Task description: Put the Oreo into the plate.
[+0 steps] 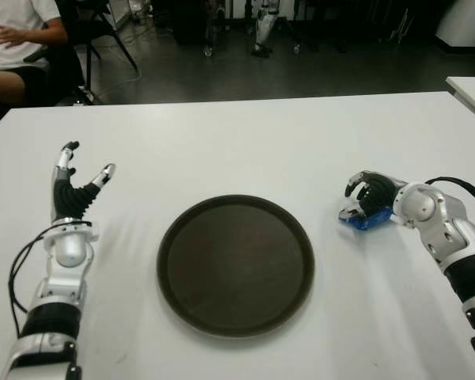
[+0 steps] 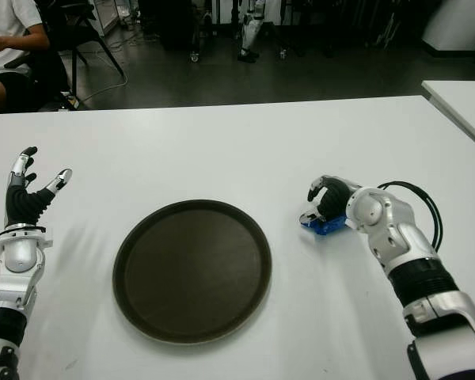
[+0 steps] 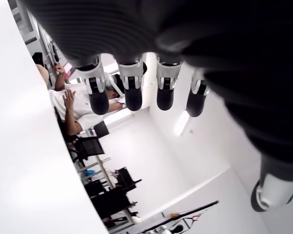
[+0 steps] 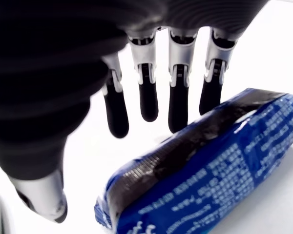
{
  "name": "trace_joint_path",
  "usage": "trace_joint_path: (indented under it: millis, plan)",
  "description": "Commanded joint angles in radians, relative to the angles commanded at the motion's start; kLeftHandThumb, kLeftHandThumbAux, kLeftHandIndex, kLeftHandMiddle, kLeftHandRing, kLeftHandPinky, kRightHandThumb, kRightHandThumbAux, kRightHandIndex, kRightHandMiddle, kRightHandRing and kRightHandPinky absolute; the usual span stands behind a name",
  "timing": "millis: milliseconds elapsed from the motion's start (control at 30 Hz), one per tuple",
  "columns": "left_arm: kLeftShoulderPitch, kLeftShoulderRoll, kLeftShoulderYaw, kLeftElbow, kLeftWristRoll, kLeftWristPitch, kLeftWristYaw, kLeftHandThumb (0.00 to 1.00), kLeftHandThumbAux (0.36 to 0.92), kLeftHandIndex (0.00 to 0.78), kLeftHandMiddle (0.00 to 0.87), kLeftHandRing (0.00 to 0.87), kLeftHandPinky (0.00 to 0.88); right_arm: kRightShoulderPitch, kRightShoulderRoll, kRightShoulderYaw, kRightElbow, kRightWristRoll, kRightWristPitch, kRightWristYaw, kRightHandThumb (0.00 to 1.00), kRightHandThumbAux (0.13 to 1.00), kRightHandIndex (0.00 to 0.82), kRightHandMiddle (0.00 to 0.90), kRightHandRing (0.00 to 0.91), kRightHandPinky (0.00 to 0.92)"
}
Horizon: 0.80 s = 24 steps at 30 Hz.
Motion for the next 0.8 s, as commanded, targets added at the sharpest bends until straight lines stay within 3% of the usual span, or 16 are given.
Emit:
trace_joint_path:
  millis: [200,433,600,800]
  plan:
    - [0.005,0.000,0.001,-0.006,-0.004,-0.004,-0.012,0.000,0.601,0.040,0.040,0.003,0.000,0.005,0.006,-0.009,0.000,0.009,-0.005,-0.016,0.675,0.730,0.425,0.732,0.726,0.617]
    - [-0.001,-0.005,0.005,0.009,-0.007,-0.015,-0.004,0.000,0.605,0.049,0.044,0.018,0.000,0.022,0.021,-0.043,0.008,0.035,-0.057,-0.088,0.672,0.731,0.420,0.669,0.702,0.667]
    - [-0.006,-0.010,0.007,0.013,-0.016,-0.019,-0.005,0.000,0.628,0.051,0.046,0.025,0.000,0.050,0.058,-0.108,0.030,0.083,-0.167,-0.237,0.669,0.733,0.413,0.538,0.630,0.623]
    - [-0.006,-0.007,0.001,0.013,-0.012,-0.022,-0.009,0.000,0.608,0.048,0.041,0.015,0.000,0.065,0.097,-0.168,0.086,0.123,-0.297,-0.394,0.663,0.735,0.400,0.347,0.463,0.525]
